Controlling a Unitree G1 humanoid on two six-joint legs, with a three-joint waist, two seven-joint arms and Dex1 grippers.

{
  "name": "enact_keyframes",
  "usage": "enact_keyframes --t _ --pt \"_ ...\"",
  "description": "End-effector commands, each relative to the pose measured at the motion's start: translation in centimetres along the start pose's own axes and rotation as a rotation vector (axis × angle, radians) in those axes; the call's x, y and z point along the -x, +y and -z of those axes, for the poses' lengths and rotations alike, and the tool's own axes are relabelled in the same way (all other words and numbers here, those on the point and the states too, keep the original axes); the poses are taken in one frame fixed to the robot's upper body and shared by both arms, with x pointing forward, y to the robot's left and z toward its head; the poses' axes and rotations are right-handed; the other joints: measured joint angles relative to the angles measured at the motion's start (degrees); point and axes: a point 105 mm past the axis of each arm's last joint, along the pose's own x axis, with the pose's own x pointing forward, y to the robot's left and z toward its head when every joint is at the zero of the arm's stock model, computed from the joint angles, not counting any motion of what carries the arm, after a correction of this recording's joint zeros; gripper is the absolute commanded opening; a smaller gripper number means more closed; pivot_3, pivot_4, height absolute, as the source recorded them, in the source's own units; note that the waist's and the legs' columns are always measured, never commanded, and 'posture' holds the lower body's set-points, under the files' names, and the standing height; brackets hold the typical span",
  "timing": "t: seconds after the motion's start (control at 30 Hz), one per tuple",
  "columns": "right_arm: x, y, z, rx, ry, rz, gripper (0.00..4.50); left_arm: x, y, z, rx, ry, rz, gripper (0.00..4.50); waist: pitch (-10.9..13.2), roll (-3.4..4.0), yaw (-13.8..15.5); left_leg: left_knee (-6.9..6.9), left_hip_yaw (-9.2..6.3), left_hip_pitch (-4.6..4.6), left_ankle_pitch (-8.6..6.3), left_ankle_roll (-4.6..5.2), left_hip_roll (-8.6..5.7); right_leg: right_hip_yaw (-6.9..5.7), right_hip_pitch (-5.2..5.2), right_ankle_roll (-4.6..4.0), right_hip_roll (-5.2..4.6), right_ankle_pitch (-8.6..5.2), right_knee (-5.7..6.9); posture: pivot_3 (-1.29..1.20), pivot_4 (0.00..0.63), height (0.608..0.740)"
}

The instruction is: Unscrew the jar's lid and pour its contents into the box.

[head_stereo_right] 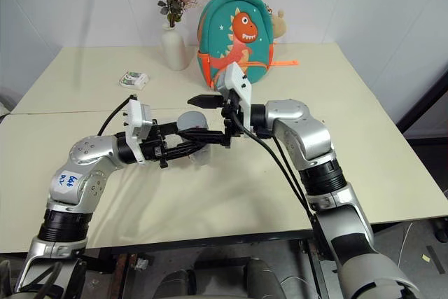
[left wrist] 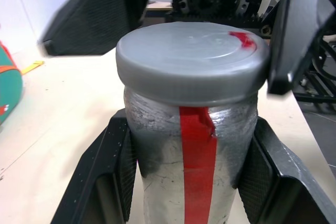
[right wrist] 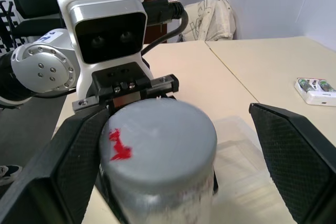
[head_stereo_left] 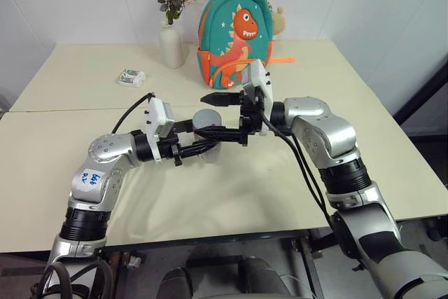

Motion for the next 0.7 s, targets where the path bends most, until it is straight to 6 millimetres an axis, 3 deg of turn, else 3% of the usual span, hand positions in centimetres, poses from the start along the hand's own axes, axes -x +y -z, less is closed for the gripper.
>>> enact_keyframes --t 0.03,0.27,0.47,0.7 --pt "3.4 -2.5 -1.3 0.016 -0.033 0.146 4.48 0.5 -0.6 -1.3 -0.055 -0.035 0.026 2.18 0.0 -0.01 0.0 0.0 0.0 0.0 0.0 0.0 0.0 0.0 0.0 0.0 0.0 0.0 0.0 0.0 0.0 0.74" --pt "5.3 -3.4 -0.5 0.001 -0.005 0.198 4.48 1.1 -0.4 -1.5 -0.057 -0.033 0.016 2.18 -0.1 -0.01 0.2 0.05 0.01 0.0 0.0 0.0 -0.01 0.02 0.03 0.02 -0.01 0.01 -0.02 0.0 0.0 0.74" --pt "6.1 -3.0 -0.6 -0.021 -0.014 0.169 4.48 1.8 -0.1 -1.4 -0.058 -0.017 -0.004 2.18 -0.1 0.05 -0.4 0.05 0.01 0.06 0.0 0.0 0.0 0.07 0.03 0.02 0.03 0.01 0.06 0.0 0.0 0.74" --pt "3.7 0.5 -2.4 -0.03 -0.084 -0.007 4.48 1.3 -0.2 -1.3 -0.047 -0.018 -0.002 2.18 -0.2 0.07 -0.7 0.12 0.01 0.09 0.02 0.03 -0.01 0.08 0.03 0.02 0.03 0.01 0.19 0.0 0.0 0.74"
